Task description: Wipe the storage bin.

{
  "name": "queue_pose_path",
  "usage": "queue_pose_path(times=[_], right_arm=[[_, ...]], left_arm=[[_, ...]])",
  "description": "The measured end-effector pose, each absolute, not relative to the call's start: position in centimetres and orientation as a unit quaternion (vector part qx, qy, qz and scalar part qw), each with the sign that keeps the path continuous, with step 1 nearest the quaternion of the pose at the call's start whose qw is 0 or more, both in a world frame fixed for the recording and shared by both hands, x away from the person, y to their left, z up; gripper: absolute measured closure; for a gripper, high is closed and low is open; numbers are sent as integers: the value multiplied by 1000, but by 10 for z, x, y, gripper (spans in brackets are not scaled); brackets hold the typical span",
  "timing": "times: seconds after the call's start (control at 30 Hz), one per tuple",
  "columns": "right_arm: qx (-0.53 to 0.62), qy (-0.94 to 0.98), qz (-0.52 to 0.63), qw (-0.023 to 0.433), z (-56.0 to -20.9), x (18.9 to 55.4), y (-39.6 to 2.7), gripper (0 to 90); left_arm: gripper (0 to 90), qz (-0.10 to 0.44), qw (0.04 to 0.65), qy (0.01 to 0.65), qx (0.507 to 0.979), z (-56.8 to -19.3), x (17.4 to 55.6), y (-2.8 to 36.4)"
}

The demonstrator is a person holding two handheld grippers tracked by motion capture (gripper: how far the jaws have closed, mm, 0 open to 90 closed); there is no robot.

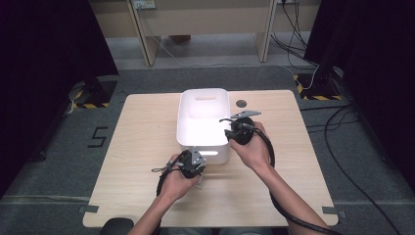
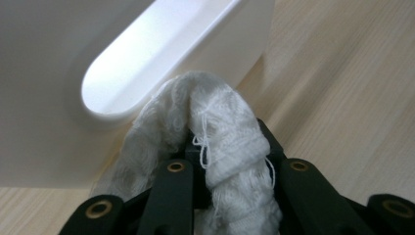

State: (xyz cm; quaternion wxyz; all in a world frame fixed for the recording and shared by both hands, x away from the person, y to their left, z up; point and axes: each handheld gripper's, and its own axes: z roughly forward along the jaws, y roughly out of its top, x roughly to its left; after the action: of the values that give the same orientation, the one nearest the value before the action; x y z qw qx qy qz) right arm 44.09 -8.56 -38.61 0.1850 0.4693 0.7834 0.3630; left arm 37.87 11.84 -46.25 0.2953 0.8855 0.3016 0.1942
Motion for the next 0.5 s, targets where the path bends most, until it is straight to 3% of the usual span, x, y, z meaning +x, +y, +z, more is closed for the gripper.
queue_pose_path(times=[0.5], right_arm=[[469,783,363,186,-386,441,-86,708]], left_arm=[[746,200,321,302,875,-443,374,114]])
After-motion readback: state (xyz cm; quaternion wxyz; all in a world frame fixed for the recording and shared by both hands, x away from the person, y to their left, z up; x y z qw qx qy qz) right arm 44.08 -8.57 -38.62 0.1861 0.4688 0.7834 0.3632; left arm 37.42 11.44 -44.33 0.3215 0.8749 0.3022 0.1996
